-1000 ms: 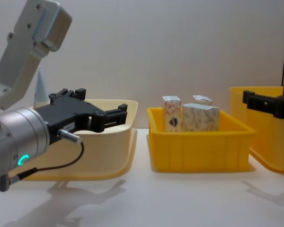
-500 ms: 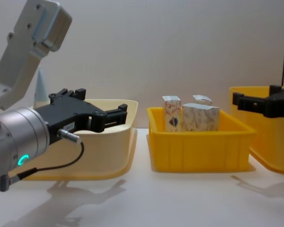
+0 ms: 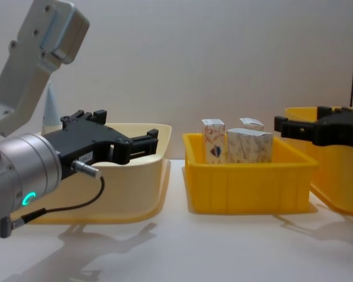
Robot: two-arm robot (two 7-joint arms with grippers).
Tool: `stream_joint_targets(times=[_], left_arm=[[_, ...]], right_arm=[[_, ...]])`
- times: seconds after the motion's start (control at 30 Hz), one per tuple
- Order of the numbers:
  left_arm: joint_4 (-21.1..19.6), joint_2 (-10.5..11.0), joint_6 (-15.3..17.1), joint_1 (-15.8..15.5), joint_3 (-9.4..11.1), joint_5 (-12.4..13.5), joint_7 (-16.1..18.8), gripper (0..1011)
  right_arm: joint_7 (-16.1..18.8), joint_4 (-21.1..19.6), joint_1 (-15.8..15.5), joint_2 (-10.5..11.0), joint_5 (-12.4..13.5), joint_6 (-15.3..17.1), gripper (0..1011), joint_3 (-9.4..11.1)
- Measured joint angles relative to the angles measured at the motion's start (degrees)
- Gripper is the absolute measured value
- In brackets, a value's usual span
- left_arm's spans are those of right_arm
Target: Bimanual collaborative sorting of washing and personal care products
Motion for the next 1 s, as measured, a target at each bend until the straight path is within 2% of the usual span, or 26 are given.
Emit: stream_joint_targets(times=[0.57, 1.0], left_arm=[[0.0, 0.0, 0.0, 0.0, 0.0, 0.0, 0.0, 1003], [0.0, 0.0, 0.0, 0.0, 0.0, 0.0, 0.0, 1003]], right_arm=[[1.8, 3.5, 2.8, -1.1, 0.0, -1.9, 1001, -1.4], [1.8, 7.0, 5.2, -2.7, -0.4, -1.7, 1001, -2.3]])
